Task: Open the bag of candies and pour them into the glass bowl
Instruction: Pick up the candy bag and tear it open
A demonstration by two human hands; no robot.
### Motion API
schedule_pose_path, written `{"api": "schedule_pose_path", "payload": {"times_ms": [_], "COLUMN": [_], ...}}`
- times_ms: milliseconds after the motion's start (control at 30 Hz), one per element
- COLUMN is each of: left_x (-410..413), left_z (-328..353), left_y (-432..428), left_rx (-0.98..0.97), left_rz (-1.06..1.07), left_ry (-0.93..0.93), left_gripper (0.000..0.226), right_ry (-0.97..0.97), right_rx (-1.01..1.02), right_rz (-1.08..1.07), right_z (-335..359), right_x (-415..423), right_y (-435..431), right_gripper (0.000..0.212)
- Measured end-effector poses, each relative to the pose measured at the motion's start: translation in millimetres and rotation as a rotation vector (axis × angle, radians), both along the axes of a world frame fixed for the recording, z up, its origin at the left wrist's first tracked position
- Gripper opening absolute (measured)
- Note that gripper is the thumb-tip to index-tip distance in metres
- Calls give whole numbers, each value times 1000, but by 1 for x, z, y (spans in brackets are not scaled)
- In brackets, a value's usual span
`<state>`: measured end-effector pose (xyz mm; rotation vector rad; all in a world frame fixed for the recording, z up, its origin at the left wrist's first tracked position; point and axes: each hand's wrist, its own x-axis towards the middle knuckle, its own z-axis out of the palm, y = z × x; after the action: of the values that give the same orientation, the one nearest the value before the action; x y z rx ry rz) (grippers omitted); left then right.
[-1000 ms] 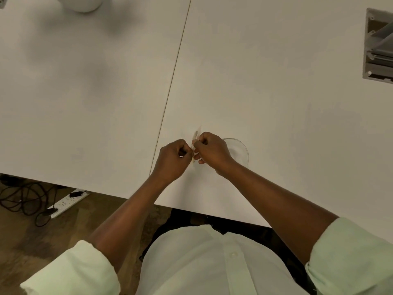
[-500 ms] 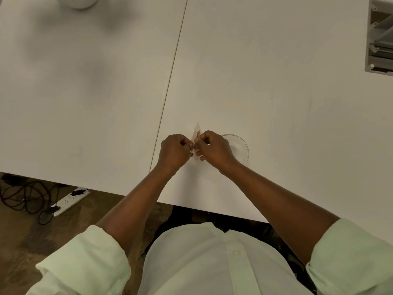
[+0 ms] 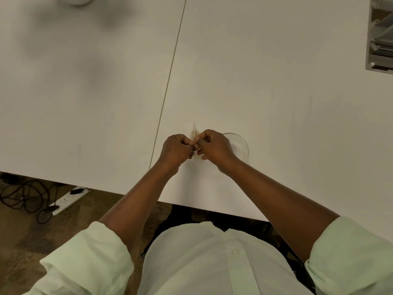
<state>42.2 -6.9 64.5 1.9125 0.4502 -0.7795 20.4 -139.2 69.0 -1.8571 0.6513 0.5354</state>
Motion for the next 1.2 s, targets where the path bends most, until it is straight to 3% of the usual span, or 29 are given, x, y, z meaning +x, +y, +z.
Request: {"api": "schedule_pose_path", "payload": {"times_ms": [233,333,533,700,900,1200], "left_x": [-1,-1,-2,1,3,0], "left_z": [3,2,2,4,4,2], "left_y": [7,4,-1,-2,0,-3], "left_rx": [-274,-196,22,22,-94,-118], "left_rz": [180,176,18,-13,93,126], "left_ry": [155,126,-108,-119,-6,19], "left_gripper": [11,10,11,16,15,16], "right_ry": [-6,-14,2,14,-6,71], "right_rx": [26,35,84,62,53,115], "right_rz": [-35,-23,-53,-73,-103,-167], "right_z": [-2,-3,-6,-2,-3,-2], "right_x": [1,0,0,2,1,1], "right_y": [-5,-4,-6,-3,-4,-3], "right_gripper": [13,12,12,42,21,15]}}
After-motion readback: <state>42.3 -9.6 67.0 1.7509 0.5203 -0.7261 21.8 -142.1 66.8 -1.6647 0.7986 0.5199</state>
